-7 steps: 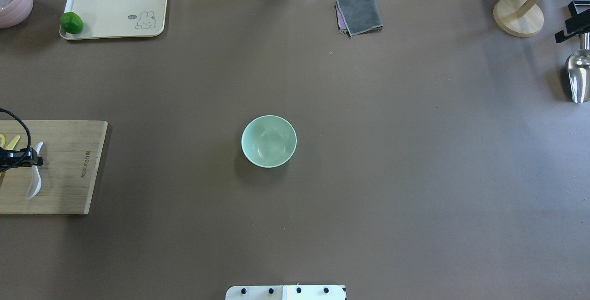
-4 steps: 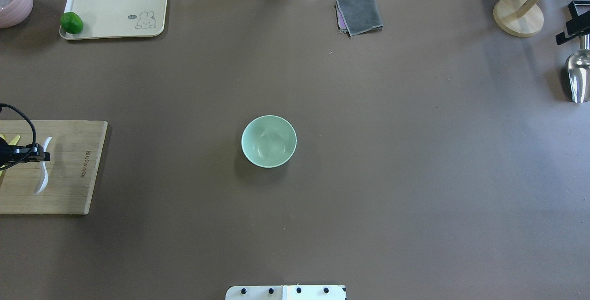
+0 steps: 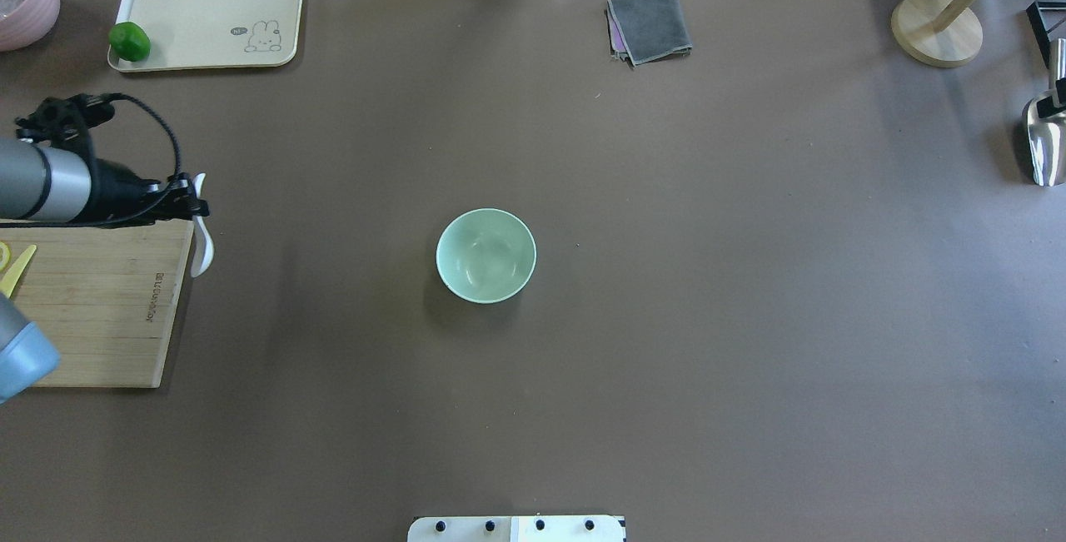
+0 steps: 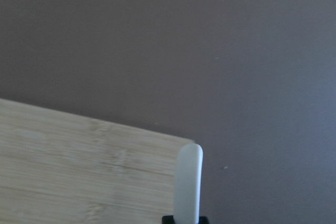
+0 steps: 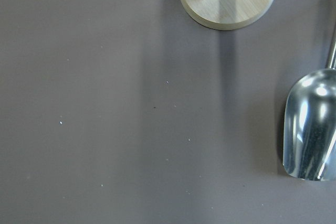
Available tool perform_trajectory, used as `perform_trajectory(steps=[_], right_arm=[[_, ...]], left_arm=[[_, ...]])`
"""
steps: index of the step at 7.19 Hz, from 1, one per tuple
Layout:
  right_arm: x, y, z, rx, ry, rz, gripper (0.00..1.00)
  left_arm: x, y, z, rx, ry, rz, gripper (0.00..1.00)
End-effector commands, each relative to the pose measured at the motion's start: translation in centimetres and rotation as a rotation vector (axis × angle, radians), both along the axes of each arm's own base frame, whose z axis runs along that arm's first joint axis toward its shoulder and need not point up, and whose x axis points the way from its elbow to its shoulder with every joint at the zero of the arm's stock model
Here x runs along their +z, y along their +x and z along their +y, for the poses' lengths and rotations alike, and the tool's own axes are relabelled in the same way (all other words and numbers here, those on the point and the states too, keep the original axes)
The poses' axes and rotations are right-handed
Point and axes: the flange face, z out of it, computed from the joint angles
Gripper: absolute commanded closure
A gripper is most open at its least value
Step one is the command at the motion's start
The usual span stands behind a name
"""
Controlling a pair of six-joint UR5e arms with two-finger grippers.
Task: Place spoon in bowl
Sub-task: 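Carry the spoon with the left gripper and lower it into the bowl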
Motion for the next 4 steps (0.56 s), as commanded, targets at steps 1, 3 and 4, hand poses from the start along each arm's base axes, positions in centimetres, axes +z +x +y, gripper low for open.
perform_trajectory(steps=[1, 3, 4], right_arm=[[2.8, 1.8, 2.4, 0.011, -0.006, 0.037, 0.00], [3.3, 2.0, 2.6, 0.011, -0.010, 0.040, 0.00], [3.3, 2.0, 2.6, 0.012, -0.011, 0.040, 0.00]], left_arm=[[-12.3, 10.5, -1.8, -0.030, -0.054, 0.039, 1.00], [-18.9, 19.7, 0.6, -0.069, -0.082, 0.051, 1.00], [-20.4, 23.0, 1.9, -0.078, -0.080, 0.052, 1.00]])
